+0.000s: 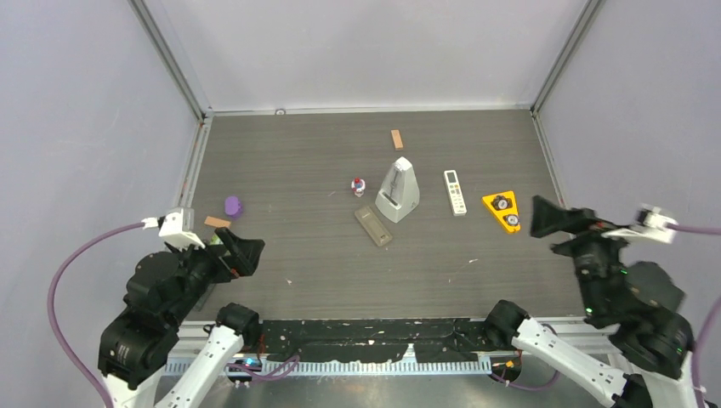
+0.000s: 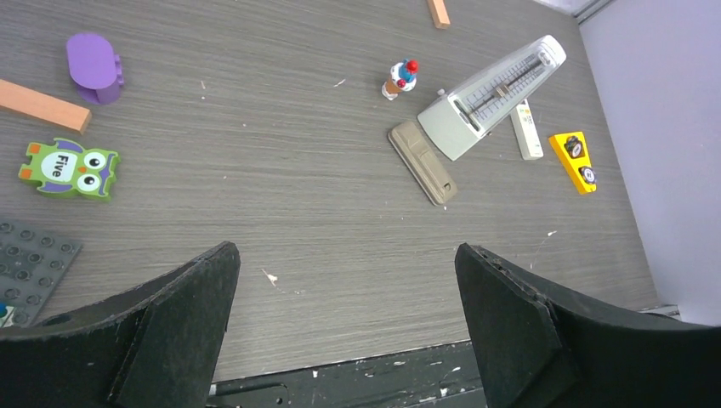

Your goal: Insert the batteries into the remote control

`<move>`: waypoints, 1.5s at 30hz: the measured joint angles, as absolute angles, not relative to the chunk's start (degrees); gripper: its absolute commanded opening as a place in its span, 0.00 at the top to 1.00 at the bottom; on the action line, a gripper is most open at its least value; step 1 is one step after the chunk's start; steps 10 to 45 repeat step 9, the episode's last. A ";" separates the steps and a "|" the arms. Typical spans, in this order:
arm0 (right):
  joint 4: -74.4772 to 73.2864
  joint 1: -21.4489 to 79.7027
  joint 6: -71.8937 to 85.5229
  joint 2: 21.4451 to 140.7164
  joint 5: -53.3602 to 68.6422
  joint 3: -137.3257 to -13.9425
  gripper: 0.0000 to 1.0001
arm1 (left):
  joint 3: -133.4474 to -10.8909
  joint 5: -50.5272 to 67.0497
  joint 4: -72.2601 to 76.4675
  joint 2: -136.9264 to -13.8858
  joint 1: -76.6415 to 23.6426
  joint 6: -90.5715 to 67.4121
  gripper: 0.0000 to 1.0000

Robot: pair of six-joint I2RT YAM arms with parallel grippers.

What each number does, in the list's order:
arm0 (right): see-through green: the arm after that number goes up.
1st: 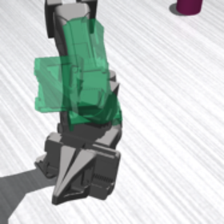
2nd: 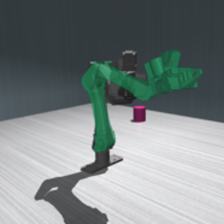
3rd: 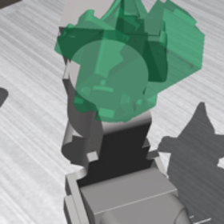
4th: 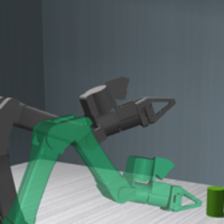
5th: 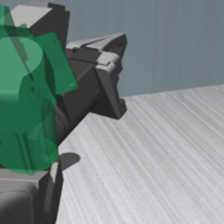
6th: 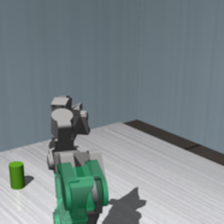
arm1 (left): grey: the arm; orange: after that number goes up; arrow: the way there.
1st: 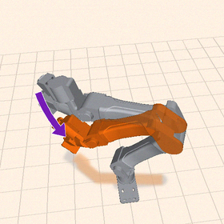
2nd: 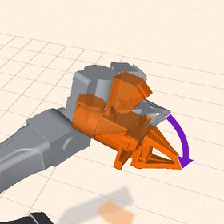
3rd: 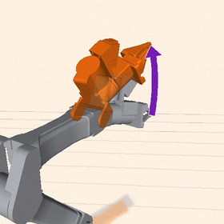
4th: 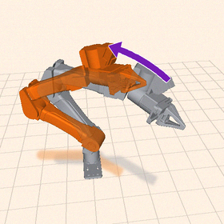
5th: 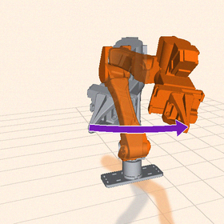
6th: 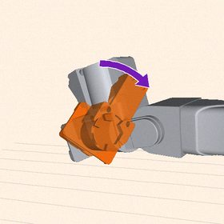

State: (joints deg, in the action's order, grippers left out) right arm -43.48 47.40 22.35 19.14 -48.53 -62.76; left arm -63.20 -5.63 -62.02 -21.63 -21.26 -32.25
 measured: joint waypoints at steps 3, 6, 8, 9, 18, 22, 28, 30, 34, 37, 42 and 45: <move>-44.93 47.40 21.28 15.97 -52.66 -66.72 0.05 | -63.22 -5.67 -62.48 -19.55 -21.26 -32.29 0.00; -46.00 47.40 20.88 14.46 -55.51 -68.55 0.05 | -63.20 -5.69 -62.81 -16.71 -21.26 -32.53 0.00; -47.16 47.40 20.97 14.37 -56.16 -68.49 0.05 | -63.20 -6.02 -63.09 -15.44 -21.26 -32.80 0.00; -47.86 47.40 21.12 14.39 -56.31 -68.29 0.05 | -63.20 -6.28 -63.33 -15.00 -21.26 -32.93 0.00; -47.86 47.40 21.12 14.39 -56.31 -68.29 0.05 | -63.20 -6.28 -63.33 -15.00 -21.26 -32.93 0.00; -47.86 47.40 21.12 14.39 -56.31 -68.29 0.05 | -63.20 -6.28 -63.33 -15.00 -21.26 -32.93 0.00; -47.86 47.40 21.12 14.39 -56.31 -68.29 0.05 | -63.20 -6.28 -63.33 -15.00 -21.26 -32.93 0.00; -47.86 47.40 21.12 14.39 -56.31 -68.29 0.05 | -63.20 -6.28 -63.33 -15.00 -21.26 -32.93 0.00; -47.86 47.40 21.12 14.39 -56.31 -68.29 0.05 | -63.20 -6.28 -63.33 -15.00 -21.26 -32.93 0.00; -47.86 47.40 21.12 14.39 -56.31 -68.29 0.05 | -63.20 -6.28 -63.33 -15.00 -21.26 -32.93 0.00; -47.86 47.40 21.12 14.39 -56.31 -68.29 0.05 | -63.20 -6.28 -63.33 -15.00 -21.26 -32.93 0.00; -47.86 47.40 21.12 14.39 -56.31 -68.29 0.05 | -63.20 -6.28 -63.33 -15.00 -21.26 -32.93 0.00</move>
